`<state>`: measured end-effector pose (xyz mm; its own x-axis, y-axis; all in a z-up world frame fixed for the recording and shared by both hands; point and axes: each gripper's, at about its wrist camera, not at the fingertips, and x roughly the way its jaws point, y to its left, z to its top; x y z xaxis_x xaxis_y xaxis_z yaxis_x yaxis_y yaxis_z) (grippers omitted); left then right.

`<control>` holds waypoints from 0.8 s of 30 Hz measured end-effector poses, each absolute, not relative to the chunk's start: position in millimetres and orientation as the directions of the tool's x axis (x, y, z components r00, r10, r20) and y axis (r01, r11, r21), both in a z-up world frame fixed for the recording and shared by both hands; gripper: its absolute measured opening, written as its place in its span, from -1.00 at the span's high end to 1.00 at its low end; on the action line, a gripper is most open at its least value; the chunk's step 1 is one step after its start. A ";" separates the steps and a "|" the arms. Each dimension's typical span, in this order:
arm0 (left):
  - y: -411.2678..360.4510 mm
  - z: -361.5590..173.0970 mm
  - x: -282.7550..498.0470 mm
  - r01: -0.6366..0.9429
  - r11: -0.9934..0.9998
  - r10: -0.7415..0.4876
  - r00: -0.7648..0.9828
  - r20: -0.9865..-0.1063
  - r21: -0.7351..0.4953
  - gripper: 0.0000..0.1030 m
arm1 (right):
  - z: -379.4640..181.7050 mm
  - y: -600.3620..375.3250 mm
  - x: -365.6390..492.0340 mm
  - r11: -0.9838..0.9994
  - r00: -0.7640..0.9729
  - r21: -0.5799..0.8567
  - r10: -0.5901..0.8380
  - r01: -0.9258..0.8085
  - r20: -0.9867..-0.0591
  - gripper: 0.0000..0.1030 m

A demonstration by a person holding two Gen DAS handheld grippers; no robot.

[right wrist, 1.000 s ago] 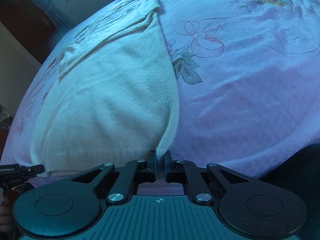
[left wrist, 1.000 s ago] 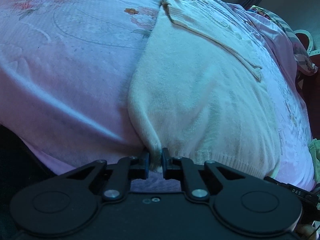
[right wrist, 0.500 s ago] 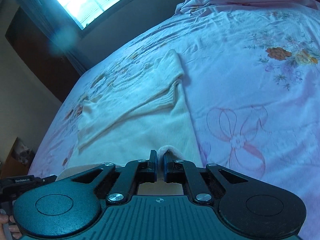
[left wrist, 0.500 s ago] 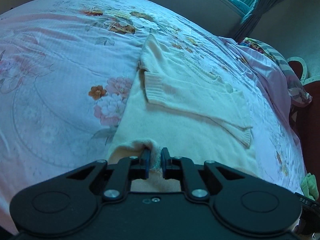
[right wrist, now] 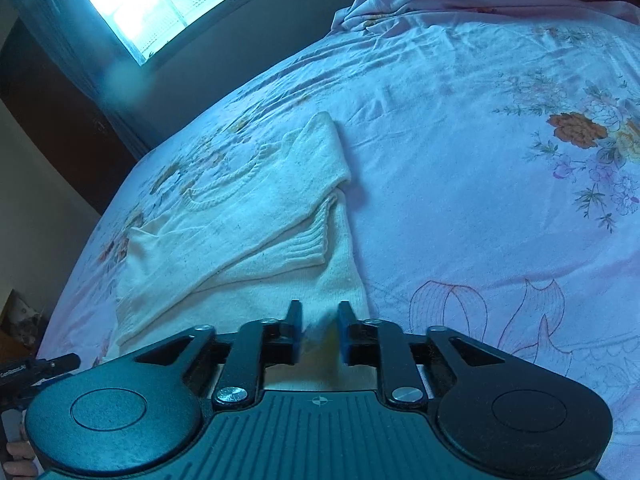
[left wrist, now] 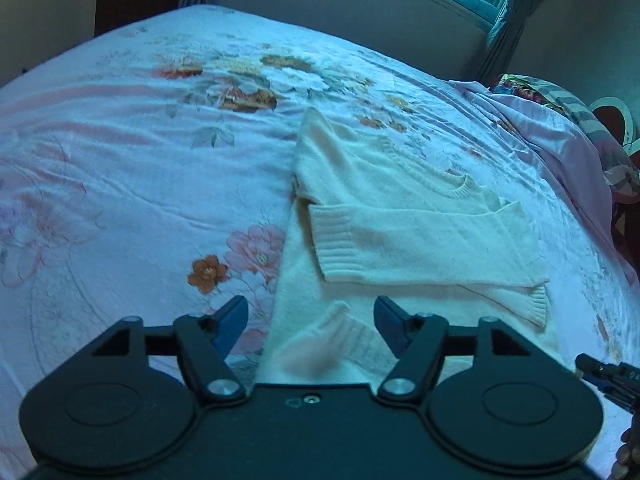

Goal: Fold small clothes
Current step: 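Open the left gripper to release the folded hem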

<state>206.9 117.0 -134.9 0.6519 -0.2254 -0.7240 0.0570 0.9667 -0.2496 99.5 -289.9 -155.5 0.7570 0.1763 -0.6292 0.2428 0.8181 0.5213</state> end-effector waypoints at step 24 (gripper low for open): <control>77.4 -170.1 218.5 0.277 0.959 -0.214 0.558 -0.802 -0.063 0.91 | -164.1 -269.6 113.8 0.935 0.731 0.342 0.169 0.093 -0.661 0.18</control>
